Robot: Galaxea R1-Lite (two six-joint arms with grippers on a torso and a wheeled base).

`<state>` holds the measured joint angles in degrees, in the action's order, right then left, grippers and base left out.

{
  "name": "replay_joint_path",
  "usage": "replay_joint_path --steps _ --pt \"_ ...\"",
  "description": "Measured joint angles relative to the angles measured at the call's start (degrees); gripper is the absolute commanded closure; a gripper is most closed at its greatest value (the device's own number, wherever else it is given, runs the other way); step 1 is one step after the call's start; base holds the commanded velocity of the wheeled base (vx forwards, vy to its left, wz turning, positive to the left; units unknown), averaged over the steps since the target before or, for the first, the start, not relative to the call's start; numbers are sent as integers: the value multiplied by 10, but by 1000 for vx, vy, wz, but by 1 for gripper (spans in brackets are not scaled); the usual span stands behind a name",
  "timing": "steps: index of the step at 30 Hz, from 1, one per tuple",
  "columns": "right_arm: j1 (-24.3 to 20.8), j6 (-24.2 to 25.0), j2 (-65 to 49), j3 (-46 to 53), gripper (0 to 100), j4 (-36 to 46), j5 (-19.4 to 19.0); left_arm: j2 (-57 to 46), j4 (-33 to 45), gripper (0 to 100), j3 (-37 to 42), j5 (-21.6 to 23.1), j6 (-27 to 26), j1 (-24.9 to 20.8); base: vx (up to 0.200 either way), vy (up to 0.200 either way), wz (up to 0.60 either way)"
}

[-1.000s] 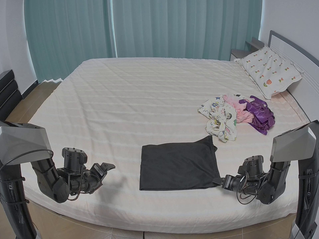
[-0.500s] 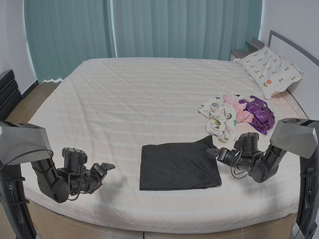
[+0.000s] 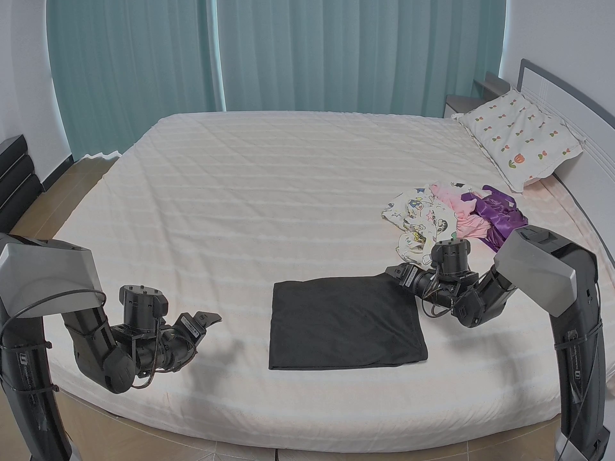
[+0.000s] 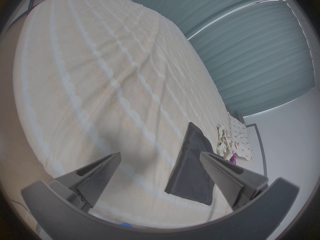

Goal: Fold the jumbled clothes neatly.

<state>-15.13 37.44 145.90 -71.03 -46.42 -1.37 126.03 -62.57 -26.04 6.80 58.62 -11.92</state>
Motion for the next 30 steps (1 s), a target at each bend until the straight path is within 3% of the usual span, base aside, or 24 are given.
replay_joint_path --steps 6,7,23,30 --pt "0 0 28 -46 0 5 22 4 -2 0 1 -2 -1 -1 0 0 0" --pt "0 0 33 -52 100 5 26 4 -2 0 1 -2 -1 -1 0 0 0" --pt "20 5 35 -37 100 26 40 5 -2 0 1 -2 -2 -2 0 0 0" --pt "28 43 35 -36 100 28 36 5 -2 0 1 -2 -2 -2 0 0 0"
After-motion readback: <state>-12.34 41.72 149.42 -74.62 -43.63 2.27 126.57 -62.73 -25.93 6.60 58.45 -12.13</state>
